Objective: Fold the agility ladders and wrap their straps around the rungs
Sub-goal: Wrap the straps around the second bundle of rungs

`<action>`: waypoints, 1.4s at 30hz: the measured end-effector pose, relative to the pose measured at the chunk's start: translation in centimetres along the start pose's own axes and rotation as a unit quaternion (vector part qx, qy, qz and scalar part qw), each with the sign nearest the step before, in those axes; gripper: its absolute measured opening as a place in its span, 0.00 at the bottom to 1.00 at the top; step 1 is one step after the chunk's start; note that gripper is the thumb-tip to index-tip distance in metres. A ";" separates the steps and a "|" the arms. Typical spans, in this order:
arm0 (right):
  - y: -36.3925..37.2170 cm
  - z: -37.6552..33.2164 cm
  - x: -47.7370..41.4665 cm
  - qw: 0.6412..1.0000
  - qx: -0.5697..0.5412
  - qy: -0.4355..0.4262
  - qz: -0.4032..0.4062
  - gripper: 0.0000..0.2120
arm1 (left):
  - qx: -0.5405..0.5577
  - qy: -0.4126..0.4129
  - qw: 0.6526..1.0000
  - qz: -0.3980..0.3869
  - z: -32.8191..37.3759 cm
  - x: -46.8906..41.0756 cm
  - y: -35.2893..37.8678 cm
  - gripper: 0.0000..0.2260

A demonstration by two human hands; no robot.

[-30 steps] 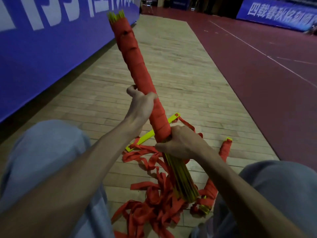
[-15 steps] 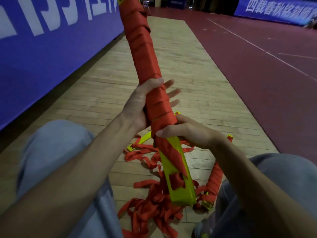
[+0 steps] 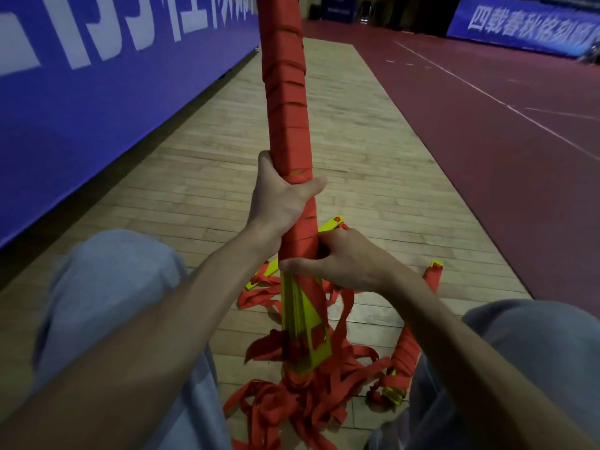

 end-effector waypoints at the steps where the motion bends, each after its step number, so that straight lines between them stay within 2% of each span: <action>1: 0.2 0.1 0.0 0.999 0.044 0.005 0.008 0.21 | -0.030 0.014 0.999 0.013 0.0 0.0 0.0 0.24; 3: 0.9 0.6 -0.2 0.992 0.121 0.028 0.026 0.24 | -0.042 0.003 0.999 0.001 0.0 0.2 0.2 0.22; 5: 1.3 1.4 -0.5 0.991 0.122 0.044 0.035 0.23 | 0.004 -0.041 0.998 -0.039 0.1 0.3 0.4 0.15; 7: 1.3 2.2 -0.7 0.997 0.068 0.038 0.022 0.20 | 0.035 -0.066 0.995 -0.067 0.2 0.4 0.5 0.12; 11: 0.1 2.4 -0.4 0.999 -0.051 -0.016 -0.009 0.16 | 0.032 -0.043 0.989 -0.136 0.5 0.6 0.0 0.19; 14: -0.8 1.4 0.1 0.982 -0.167 -0.072 -0.044 0.10 | 0.046 -0.016 0.983 -0.175 1.3 0.8 -0.4 0.18; 17: -1.3 0.8 0.3 0.956 -0.261 -0.099 -0.084 0.10 | 0.127 -0.054 0.966 -0.217 2.1 1.3 -0.2 0.14; 20: -1.3 0.8 -0.1 0.942 -0.308 -0.102 -0.088 0.11 | 0.183 -0.098 0.942 -0.264 2.1 1.1 -0.2 0.15; 23: -1.4 0.9 -0.1 0.943 -0.304 -0.095 -0.092 0.11 | 0.211 -0.118 0.916 -0.320 1.5 1.2 -0.1 0.18; 25: -1.6 1.0 0.0 0.946 -0.292 -0.087 -0.115 0.09 | 0.205 -0.128 0.911 -0.333 1.3 1.2 -0.1 0.17; 28: -2.2 1.0 0.0 0.949 -0.273 -0.068 -0.144 0.16 | 0.183 -0.129 0.933 -0.281 1.4 1.0 -0.4 0.20; 31: -2.5 1.0 0.1 0.947 -0.273 -0.050 -0.162 0.11 | 0.129 -0.113 0.962 -0.212 1.3 0.4 -0.6 0.25; 34: -1.7 1.2 -0.1 0.955 -0.237 -0.037 -0.176 0.15 | 0.072 -0.070 0.986 -0.137 0.7 0.1 -0.5 0.26; 37: -0.7 1.0 -0.5 0.962 -0.231 -0.003 -0.144 0.21 | 0.022 -0.005 0.999 -0.047 0.0 -0.4 -0.3 0.30; 38: -0.2 0.9 -0.8 0.971 -0.207 -0.003 -0.120 0.21 | 0.000 0.014 1.000 -0.016 -0.1 -0.6 -0.2 0.31; 40: 0.7 0.6 -1.3 0.994 -0.090 -0.009 -0.063 0.21 | -0.029 0.040 0.998 0.028 -0.2 -0.7 -0.2 0.32; 42: 1.7 0.4 -1.5 0.999 0.037 0.018 -0.004 0.30 | -0.039 0.044 0.997 0.043 -0.2 -0.6 -0.1 0.29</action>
Point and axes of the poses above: each hand's wrist, its own x-axis away from the middle knuckle, its own y-axis out of the palm, z = x × y, the point moved 1 cm from there along -x, towards the middle knuckle, and after that the axes turned 12 degrees about -y, right-handed, at the moved point
